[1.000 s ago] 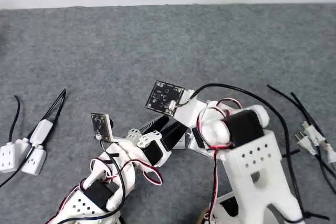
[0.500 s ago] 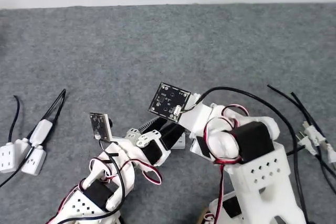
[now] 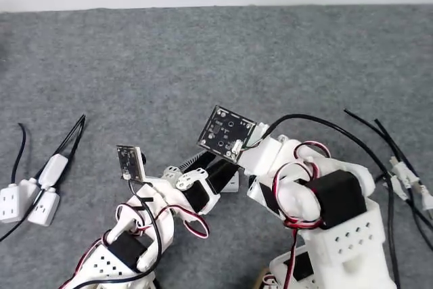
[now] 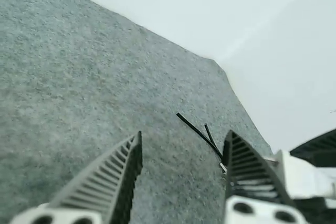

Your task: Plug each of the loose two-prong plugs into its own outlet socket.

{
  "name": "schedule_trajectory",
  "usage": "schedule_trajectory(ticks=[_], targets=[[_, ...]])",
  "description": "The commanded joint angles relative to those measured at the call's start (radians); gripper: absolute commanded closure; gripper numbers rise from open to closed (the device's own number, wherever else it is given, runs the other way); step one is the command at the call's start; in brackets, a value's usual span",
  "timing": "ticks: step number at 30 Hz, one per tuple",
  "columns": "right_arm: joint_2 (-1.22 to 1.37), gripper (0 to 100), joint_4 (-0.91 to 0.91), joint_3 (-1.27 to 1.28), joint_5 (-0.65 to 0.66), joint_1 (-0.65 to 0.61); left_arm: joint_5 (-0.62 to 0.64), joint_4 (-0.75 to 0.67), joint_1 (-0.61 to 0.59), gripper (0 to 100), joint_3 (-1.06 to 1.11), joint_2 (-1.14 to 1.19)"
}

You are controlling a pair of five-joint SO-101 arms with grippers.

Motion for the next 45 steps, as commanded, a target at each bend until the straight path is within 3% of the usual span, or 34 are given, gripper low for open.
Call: schedule_trajectory(ticks=[1, 10, 22, 29, 38, 45], targets=[[-0.019, 99.0, 0.004, -0.086, -0.037, -0.012, 0.005, -0.017, 0.003, 77, -0.038, -0.006], [-0.01, 99.0, -0.013, -0.109, -0.104, -0.13, 0.005, -0.017, 0.003, 77, -0.038, -0.006], [-0.018, 99.0, -0.022, -0.103, -0.106, -0.131, 0.005, -0.017, 0.003, 77, -0.036, -0.006], [-0.019, 99.0, -0.001, -0.1, -0.014, 0.079, 0.005, -0.003, 0.003, 77, -0.033, -0.006], [-0.007, 99.0, 0.019, -0.094, 0.011, 0.088, 0.005, -0.005, 0.002, 77, -0.035, -0.006], [0.016, 99.0, -0.056, 0.098, 0.017, 0.096, 0.005, -0.005, 0.002, 77, -0.035, -0.006]])
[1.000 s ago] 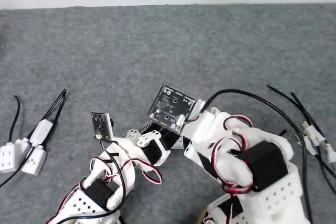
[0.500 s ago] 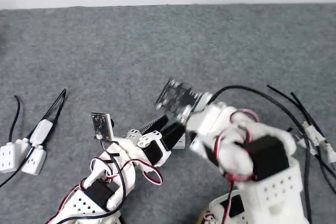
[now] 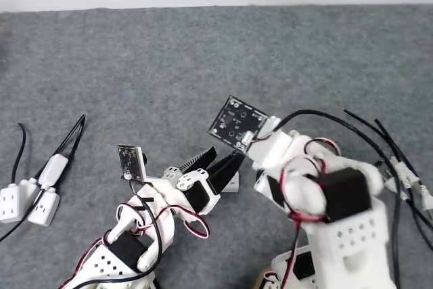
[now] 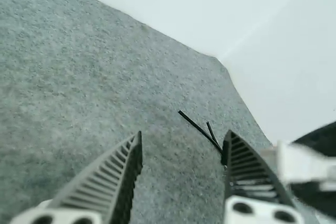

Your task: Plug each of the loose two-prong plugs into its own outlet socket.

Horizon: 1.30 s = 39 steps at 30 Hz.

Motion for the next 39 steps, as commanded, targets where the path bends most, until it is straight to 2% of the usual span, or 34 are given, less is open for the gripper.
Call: schedule_trajectory(ticks=[1, 11, 19, 39], targets=[[0.001, 99.0, -0.074, 0.084, 0.012, 0.015, 0.006, -0.008, 0.002, 77, -0.036, -0.008], [-0.008, 99.0, -0.171, 0.109, -0.031, -0.002, 0.006, -0.008, 0.002, 77, -0.036, -0.008], [-0.002, 99.0, -0.136, 0.026, -0.1, -0.131, 0.006, -0.008, 0.002, 77, -0.035, -0.008], [-0.001, 99.0, -0.136, -0.06, -0.144, -0.133, 0.006, -0.006, 0.002, 77, -0.035, -0.008]])
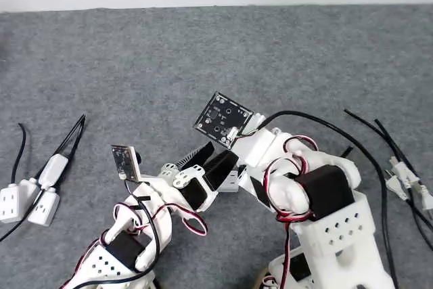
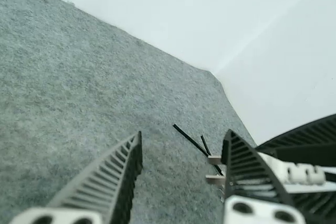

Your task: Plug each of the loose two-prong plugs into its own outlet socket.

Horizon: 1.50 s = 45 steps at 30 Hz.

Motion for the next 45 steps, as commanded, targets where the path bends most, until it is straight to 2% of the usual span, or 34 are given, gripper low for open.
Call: schedule_trajectory(ticks=[1, 9, 16, 23, 26, 33, 36, 45], targets=[[-0.008, 99.0, 0.002, -0.084, -0.014, -0.018, 0.003, 0.005, 0.005, 77, -0.025, 0.006], [-0.002, 99.0, 0.024, -0.069, 0.017, -0.005, 0.0, 0.005, -0.023, 77, -0.03, 0.006], [0.001, 99.0, 0.082, -0.077, 0.155, 0.096, 0.0, 0.015, -0.282, 77, -0.087, 0.005], [0.223, 99.0, 0.16, -0.258, 0.184, 0.094, -0.095, 0.207, -0.526, 77, -0.087, 0.005], [0.354, 99.0, 0.162, -0.333, 0.253, 0.093, -0.1, 0.252, -0.594, 77, -0.085, 0.005], [0.608, 99.0, 0.165, -0.437, 0.407, 0.008, -0.106, 0.27, -0.618, 77, -0.001, 0.005], [0.691, 99.0, 0.165, -0.431, 0.491, -0.022, -0.161, 0.278, -0.632, 77, 0.028, 0.008], [0.727, 99.0, 0.162, -0.319, 0.713, -0.027, -0.176, 0.316, -0.628, 77, 0.028, 0.006]])
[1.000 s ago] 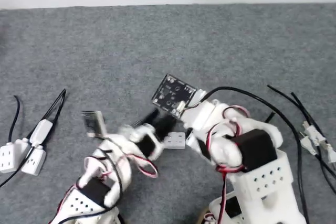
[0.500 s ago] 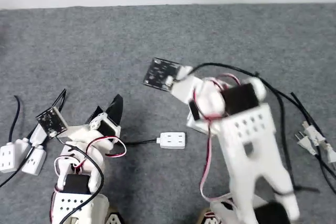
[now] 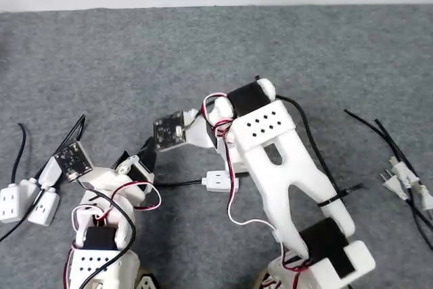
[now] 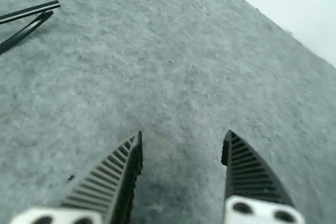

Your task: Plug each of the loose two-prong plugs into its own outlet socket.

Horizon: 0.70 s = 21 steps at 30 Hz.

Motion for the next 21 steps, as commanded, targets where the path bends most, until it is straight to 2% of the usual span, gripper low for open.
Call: schedule_trajectory(ticks=[1, 9, 13, 21], targets=[[-0.001, 99.0, 0.013, 0.017, 0.075, 0.016, -0.008, 0.005, 0.009, 77, -0.013, -0.008], [0.007, 99.0, -0.18, 0.157, 0.075, 0.016, -0.008, 0.002, 0.012, 77, -0.013, -0.006], [0.007, 99.0, -0.286, 0.224, 0.017, 0.013, -0.008, 0.006, 0.04, 77, -0.013, -0.006], [0.005, 99.0, -0.323, 0.298, -0.002, 0.028, -0.008, 0.006, 0.046, 77, -0.013, -0.006]])
